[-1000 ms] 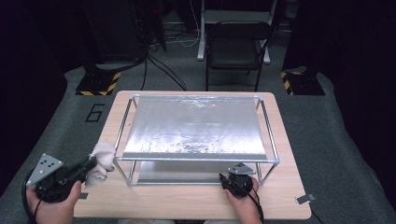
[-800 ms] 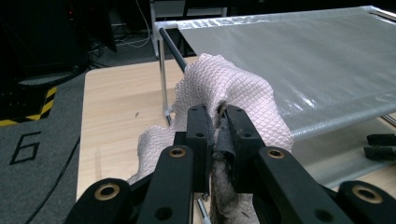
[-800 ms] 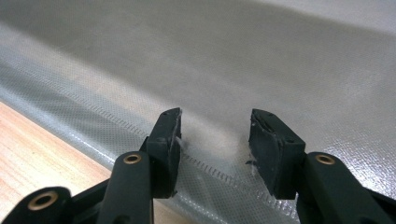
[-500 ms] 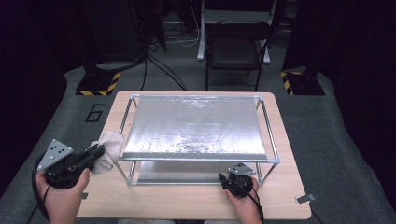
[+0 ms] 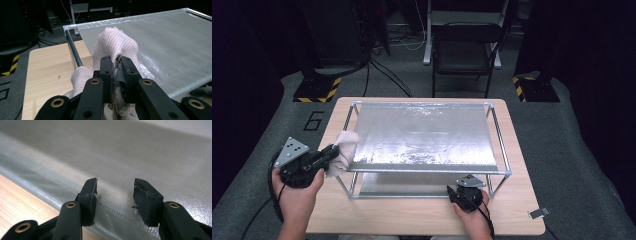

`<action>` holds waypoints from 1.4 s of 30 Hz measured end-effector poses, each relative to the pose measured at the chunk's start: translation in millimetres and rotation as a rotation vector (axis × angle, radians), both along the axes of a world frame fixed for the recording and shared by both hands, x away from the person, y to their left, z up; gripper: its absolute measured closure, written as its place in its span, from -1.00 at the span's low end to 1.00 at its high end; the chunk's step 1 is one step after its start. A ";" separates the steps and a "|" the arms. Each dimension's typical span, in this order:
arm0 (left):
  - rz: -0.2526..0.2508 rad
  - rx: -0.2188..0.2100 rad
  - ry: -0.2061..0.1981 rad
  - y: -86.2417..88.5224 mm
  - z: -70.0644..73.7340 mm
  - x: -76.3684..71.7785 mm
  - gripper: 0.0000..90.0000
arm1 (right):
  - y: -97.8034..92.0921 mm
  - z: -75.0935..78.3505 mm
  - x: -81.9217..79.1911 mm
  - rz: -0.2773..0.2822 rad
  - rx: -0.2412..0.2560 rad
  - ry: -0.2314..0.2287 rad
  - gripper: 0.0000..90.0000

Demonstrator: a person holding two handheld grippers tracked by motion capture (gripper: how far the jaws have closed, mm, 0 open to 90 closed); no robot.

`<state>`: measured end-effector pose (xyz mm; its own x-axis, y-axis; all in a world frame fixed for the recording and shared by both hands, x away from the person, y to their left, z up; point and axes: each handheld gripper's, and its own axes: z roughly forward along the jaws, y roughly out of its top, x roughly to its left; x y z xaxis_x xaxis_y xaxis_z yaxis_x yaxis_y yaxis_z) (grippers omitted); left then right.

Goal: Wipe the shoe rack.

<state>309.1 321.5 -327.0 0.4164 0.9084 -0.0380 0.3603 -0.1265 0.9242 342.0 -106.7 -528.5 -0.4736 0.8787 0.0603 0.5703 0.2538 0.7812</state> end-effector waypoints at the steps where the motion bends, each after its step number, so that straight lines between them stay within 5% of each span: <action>1: -0.003 -0.005 0.000 -2.1 -0.3 2.7 0.80 | 0.0 0.0 0.0 0.000 0.001 0.000 0.19; 11: -0.016 -0.010 0.034 -9.2 -13.2 11.6 0.68 | 0.0 0.0 0.0 0.000 0.000 0.000 0.19; 16: -0.017 0.022 0.065 -12.5 -21.8 16.1 0.66 | 0.2 0.0 -0.1 -0.001 0.002 0.001 0.19; 23: 0.003 0.045 0.059 -19.5 -30.8 18.1 0.66 | 0.0 0.0 0.0 0.000 0.000 0.000 0.19; 42: -0.002 0.059 0.083 -36.5 -31.2 22.2 0.66 | -0.5 0.2 0.0 -0.003 -0.022 -0.008 0.23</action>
